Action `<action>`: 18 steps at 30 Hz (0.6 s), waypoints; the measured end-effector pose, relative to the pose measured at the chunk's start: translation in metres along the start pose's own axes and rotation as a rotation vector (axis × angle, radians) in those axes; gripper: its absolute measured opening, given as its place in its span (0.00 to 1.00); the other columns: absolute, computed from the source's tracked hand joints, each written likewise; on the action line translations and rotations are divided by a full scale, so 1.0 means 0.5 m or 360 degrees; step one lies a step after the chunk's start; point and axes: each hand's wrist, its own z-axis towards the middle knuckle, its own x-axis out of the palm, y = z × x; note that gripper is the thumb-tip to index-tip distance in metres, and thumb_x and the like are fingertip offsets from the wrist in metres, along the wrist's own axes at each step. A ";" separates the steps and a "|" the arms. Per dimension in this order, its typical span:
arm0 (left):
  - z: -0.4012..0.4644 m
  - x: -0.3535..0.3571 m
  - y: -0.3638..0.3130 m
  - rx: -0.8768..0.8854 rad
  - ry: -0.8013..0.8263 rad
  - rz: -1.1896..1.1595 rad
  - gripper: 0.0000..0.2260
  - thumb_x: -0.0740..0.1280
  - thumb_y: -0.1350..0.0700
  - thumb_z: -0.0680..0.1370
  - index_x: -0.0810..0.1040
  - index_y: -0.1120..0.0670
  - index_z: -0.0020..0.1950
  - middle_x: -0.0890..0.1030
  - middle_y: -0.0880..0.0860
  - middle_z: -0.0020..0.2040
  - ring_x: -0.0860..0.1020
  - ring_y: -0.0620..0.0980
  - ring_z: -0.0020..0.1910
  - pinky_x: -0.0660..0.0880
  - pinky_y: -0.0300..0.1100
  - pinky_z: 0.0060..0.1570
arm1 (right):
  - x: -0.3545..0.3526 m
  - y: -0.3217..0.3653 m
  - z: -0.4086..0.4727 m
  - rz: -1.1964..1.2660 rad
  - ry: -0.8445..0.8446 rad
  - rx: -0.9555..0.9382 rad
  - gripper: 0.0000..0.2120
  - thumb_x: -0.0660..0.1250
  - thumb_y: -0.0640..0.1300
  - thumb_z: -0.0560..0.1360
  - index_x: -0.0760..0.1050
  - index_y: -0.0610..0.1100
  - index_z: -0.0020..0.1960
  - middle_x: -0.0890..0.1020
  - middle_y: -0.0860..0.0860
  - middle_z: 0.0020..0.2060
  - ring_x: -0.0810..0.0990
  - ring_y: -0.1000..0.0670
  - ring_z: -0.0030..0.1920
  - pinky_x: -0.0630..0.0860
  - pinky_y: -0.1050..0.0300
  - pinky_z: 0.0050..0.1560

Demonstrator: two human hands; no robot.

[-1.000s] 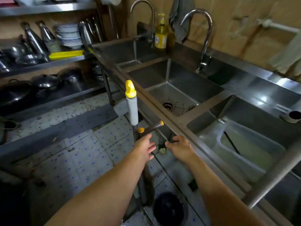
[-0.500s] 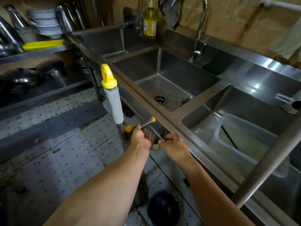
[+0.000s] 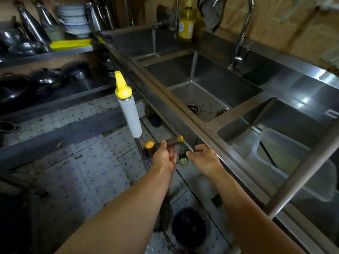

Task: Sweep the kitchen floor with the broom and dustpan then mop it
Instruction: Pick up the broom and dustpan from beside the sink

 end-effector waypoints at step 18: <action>-0.119 -0.121 -0.127 -0.0018 0.0089 0.0110 0.11 0.60 0.65 0.80 0.70 0.64 0.62 0.78 0.62 0.54 0.76 0.58 0.61 0.73 0.53 0.58 | 0.063 0.086 -0.098 -0.0234 0.0084 -0.0076 0.26 0.65 0.51 0.76 0.65 0.45 0.72 0.74 0.47 0.61 0.72 0.54 0.47 0.68 0.61 0.42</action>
